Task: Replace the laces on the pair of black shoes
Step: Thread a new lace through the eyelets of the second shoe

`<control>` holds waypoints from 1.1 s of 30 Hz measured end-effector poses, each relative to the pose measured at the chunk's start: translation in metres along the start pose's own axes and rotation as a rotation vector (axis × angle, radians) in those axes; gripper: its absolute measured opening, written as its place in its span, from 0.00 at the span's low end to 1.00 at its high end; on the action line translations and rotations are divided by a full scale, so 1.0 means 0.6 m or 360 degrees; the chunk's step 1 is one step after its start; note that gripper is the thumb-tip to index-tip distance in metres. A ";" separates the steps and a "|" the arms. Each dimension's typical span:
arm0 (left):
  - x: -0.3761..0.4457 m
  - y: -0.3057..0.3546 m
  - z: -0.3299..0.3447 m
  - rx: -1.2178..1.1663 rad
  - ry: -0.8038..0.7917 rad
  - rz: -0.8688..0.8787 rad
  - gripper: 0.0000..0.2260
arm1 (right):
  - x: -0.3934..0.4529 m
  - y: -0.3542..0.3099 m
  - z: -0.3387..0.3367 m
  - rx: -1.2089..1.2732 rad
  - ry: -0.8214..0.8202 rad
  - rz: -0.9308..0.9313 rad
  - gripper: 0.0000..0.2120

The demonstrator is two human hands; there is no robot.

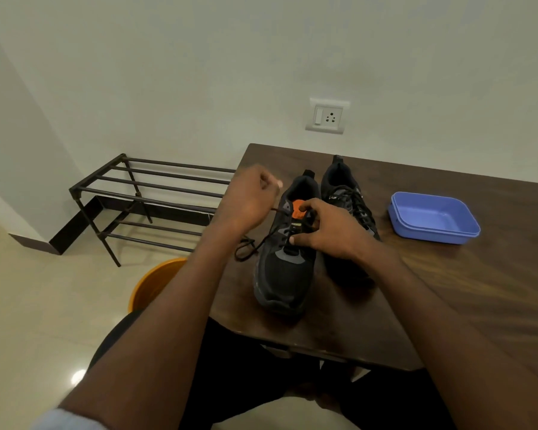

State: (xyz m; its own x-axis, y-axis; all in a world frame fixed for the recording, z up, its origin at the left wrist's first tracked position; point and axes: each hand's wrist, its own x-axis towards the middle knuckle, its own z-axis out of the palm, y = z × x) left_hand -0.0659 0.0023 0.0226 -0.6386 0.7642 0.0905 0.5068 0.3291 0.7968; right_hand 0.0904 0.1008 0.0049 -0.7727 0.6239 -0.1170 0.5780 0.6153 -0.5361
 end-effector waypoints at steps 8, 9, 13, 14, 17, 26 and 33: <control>0.001 0.011 0.018 -0.0385 0.0089 0.0030 0.04 | 0.009 0.012 0.007 -0.0117 0.0031 -0.0023 0.40; 0.001 0.020 0.009 -0.0835 0.0155 -0.0037 0.05 | 0.011 0.014 0.008 -0.0140 0.0039 -0.0018 0.41; 0.010 0.012 -0.004 -0.0723 0.0141 -0.0013 0.05 | 0.012 0.013 0.010 -0.0224 0.0093 -0.0022 0.39; 0.012 -0.002 0.001 -0.0265 0.0057 0.0049 0.05 | 0.011 0.013 0.010 -0.0231 0.0106 -0.0020 0.38; 0.013 -0.033 0.024 0.0308 -0.0278 0.0035 0.07 | 0.009 0.012 0.010 -0.0236 0.0126 -0.0009 0.37; 0.014 0.013 -0.019 -0.1344 0.0218 -0.0350 0.08 | 0.008 0.015 0.006 -0.0182 0.0066 0.0000 0.37; 0.011 -0.032 0.019 0.0169 -0.0291 -0.0118 0.07 | 0.005 0.011 0.006 -0.0198 0.0078 0.0011 0.34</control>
State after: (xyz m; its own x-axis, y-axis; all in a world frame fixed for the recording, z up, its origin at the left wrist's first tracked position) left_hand -0.0735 0.0074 0.0010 -0.5658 0.8203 -0.0834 0.5267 0.4374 0.7289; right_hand 0.0909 0.1050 -0.0022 -0.7565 0.6493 -0.0777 0.6138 0.6640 -0.4270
